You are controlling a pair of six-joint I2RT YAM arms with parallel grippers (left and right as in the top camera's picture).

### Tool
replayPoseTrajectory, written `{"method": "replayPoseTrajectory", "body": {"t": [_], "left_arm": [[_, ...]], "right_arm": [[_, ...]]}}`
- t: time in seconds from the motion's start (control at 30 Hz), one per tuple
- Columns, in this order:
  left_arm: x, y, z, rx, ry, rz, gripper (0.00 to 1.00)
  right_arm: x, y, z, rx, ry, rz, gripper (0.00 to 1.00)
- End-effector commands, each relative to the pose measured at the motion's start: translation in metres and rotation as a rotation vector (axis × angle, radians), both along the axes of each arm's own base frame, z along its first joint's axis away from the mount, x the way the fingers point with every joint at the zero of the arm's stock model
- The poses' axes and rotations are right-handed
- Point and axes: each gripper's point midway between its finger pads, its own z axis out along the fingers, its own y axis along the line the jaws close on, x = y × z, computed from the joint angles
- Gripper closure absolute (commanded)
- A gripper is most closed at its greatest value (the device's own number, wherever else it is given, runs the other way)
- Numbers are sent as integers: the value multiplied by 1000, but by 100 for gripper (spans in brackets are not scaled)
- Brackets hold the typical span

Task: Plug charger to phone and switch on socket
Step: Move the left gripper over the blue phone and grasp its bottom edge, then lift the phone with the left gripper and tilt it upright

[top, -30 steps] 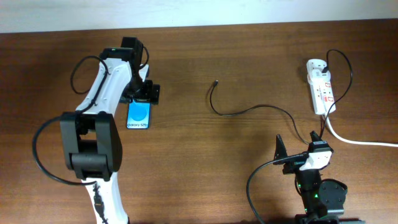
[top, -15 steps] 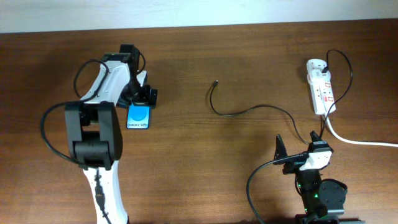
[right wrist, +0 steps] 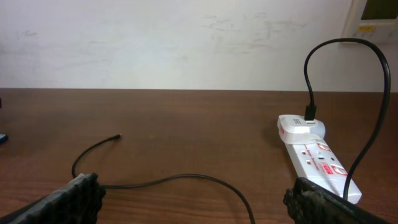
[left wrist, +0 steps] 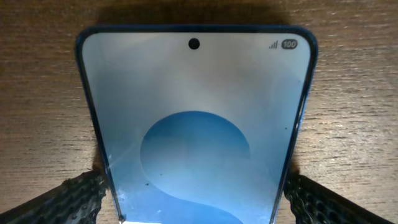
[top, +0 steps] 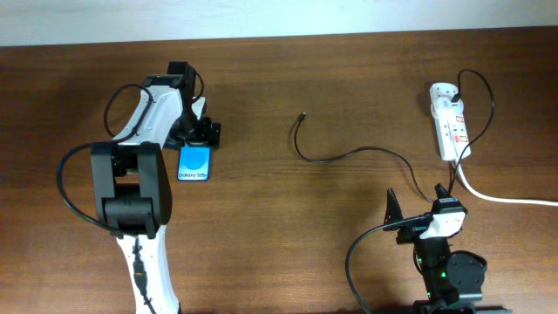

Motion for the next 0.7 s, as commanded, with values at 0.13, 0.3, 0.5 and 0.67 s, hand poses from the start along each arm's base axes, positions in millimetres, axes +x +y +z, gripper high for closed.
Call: {"method": "replayPoseTrajectory", "body": {"t": [0.13,0.3,0.5,0.67], "left_arm": [[-3,1,-13,10,4,5,1],[-2,1,-13,10,2,5,4],[-2,1,-13,9,2,5,4],[-2,1,-13,9,2,5,21]], "right_arm": [[0,2,-2,8,4,4,2],[0,2,-2,8,4,4,2],[0,2,-2,8,4,4,2],[0,2,-2,8,4,4,2]]}}
